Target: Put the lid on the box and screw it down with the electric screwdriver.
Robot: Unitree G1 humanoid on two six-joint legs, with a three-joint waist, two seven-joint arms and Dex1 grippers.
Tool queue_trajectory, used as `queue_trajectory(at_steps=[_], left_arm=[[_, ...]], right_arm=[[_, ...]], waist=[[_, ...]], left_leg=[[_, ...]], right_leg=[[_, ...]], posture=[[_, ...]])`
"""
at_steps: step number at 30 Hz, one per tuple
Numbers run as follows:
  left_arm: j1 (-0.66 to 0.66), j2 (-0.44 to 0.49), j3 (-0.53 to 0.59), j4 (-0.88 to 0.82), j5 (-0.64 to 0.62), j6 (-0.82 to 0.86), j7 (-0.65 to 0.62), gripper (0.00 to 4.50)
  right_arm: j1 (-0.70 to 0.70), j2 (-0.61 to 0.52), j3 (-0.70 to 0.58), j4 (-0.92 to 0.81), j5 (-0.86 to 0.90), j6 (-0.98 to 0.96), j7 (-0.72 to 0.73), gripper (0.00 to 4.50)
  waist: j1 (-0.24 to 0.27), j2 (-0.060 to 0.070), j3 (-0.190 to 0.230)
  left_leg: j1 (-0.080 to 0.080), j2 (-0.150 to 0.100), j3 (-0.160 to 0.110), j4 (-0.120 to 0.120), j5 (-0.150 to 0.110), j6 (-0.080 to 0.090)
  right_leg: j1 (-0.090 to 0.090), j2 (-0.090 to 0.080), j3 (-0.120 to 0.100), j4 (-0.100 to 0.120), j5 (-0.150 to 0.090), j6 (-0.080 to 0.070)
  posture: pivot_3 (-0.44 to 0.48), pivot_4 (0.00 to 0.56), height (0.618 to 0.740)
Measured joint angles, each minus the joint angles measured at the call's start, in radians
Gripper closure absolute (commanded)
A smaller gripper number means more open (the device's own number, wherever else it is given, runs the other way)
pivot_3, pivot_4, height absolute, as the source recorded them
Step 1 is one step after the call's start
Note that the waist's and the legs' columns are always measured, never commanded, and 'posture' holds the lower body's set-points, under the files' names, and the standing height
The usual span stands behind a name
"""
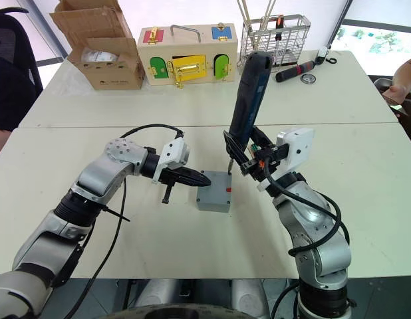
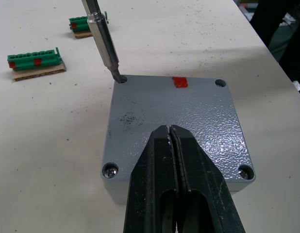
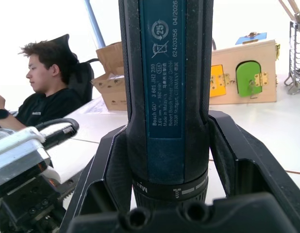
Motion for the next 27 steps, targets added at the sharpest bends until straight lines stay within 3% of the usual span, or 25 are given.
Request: queue_trajectory(at_steps=[9,18,27], left_arm=[[0.000,-0.017,0.000,0.000,0.014,0.000,0.000,4.50],[0.001,-0.031,-0.010,0.011,0.037,-0.025,0.000,4.50],[0.006,-0.053,-0.020,0.034,0.054,-0.065,0.002,4.50]], right_arm=[[0.013,-0.032,-0.002,0.001,0.027,-0.007,0.004,2.57],[0.064,-0.131,0.098,-0.027,-0.037,-0.090,0.046,2.57],[0.082,-0.126,0.119,-0.024,-0.052,-0.088,0.032,2.57]], waist=[[0.001,0.000,0.000],[0.000,-0.002,-0.002],[0.001,-0.008,-0.006]], left_leg=[[0.004,0.000,0.000,0.000,0.000,0.000],[0.009,0.001,-0.001,-0.001,-0.001,0.001],[0.015,0.002,-0.002,-0.002,-0.001,0.002]], right_leg=[[0.005,0.000,0.000,-0.001,0.000,0.000],[0.011,0.002,0.000,-0.003,0.000,0.000],[0.017,0.002,0.000,-0.003,0.000,0.000]], posture=[[0.000,0.150,0.740],[0.000,0.150,0.740],[0.000,0.150,0.740]])
